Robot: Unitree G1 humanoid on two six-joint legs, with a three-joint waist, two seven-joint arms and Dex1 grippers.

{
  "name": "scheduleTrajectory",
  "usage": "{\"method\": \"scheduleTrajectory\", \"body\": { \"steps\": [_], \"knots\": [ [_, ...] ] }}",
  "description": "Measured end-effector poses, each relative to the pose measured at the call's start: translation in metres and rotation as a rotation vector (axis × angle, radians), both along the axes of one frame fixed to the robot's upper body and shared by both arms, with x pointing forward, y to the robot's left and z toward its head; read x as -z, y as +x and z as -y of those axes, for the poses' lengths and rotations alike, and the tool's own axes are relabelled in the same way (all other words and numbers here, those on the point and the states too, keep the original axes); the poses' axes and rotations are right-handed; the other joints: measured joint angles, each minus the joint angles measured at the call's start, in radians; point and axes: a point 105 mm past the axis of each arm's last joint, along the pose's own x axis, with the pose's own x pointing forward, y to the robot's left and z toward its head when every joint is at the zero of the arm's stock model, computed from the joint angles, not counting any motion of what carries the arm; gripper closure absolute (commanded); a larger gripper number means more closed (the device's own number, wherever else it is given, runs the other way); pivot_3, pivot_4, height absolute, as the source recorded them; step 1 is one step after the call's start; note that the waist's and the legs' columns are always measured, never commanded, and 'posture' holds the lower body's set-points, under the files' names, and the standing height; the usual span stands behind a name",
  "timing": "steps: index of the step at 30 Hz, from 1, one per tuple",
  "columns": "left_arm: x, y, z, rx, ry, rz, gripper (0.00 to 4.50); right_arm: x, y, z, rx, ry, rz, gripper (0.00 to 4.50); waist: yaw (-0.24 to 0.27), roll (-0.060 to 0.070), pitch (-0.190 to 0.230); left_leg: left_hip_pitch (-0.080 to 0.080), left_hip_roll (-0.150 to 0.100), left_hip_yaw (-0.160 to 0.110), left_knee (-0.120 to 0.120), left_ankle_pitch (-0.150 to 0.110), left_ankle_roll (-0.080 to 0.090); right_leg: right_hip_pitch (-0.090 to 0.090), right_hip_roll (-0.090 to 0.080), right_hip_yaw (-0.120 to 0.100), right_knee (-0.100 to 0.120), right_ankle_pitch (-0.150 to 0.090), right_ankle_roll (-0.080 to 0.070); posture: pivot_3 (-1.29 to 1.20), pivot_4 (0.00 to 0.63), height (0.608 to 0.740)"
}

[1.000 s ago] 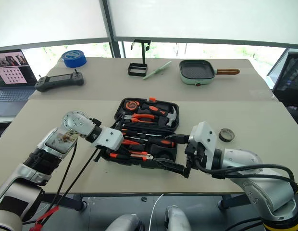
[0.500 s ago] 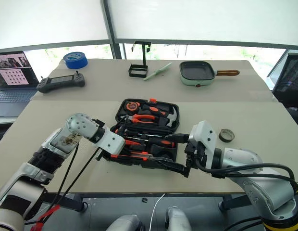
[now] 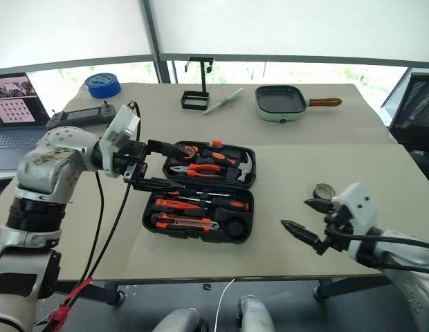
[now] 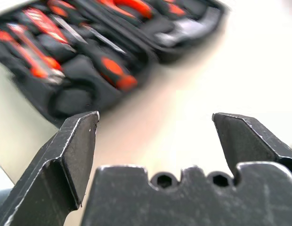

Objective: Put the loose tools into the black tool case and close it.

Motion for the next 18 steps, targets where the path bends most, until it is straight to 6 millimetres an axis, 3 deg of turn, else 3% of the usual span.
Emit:
{"method": "scheduleTrajectory", "body": {
  "steps": [4,7,11,15,18],
  "knots": [
    [-0.01,-0.011,0.001,0.024,-0.002,0.033,0.04,-0.004,0.011,0.023,0.059,-0.041,-0.018,0.0,-0.001,0.0,0.0,0.005,0.0,0.0,-0.001,0.0,0.0,0.004,0.0,0.001,-0.001,0.0,0.0,0.0,0.15,0.74],
    [-0.011,-0.014,0.006,0.027,-0.006,0.051,0.04,-0.003,0.039,0.031,0.094,-0.09,-0.018,0.0,-0.005,0.0,0.0,0.006,0.0,0.002,-0.002,0.0,-0.001,0.005,0.0,0.003,-0.001,0.0,0.0,0.0,0.15,0.74],
    [-0.008,-0.017,0.012,0.019,-0.001,0.082,0.04,0.012,0.081,0.041,0.161,-0.161,-0.07,0.0,-0.005,0.0,0.001,0.004,0.001,0.002,-0.003,0.0,-0.001,0.002,0.0,0.002,-0.001,0.0,-0.001,0.0,0.15,0.74],
    [-0.008,-0.019,0.016,0.017,0.005,0.104,0.04,0.031,0.105,0.046,0.185,-0.234,-0.129,0.0,-0.002,0.001,0.001,-0.001,0.001,0.002,-0.002,0.001,-0.001,-0.001,-0.001,0.001,-0.002,0.0,-0.001,0.0,0.15,0.74],
    [-0.008,-0.019,0.016,0.004,0.008,0.11,0.04,0.043,0.113,0.052,0.208,-0.255,-0.19,0.0,0.001,0.001,0.001,-0.002,0.0,0.002,-0.001,0.001,-0.001,-0.003,-0.002,0.0,-0.002,0.0,-0.001,0.0,0.15,0.74]
  ]
}}
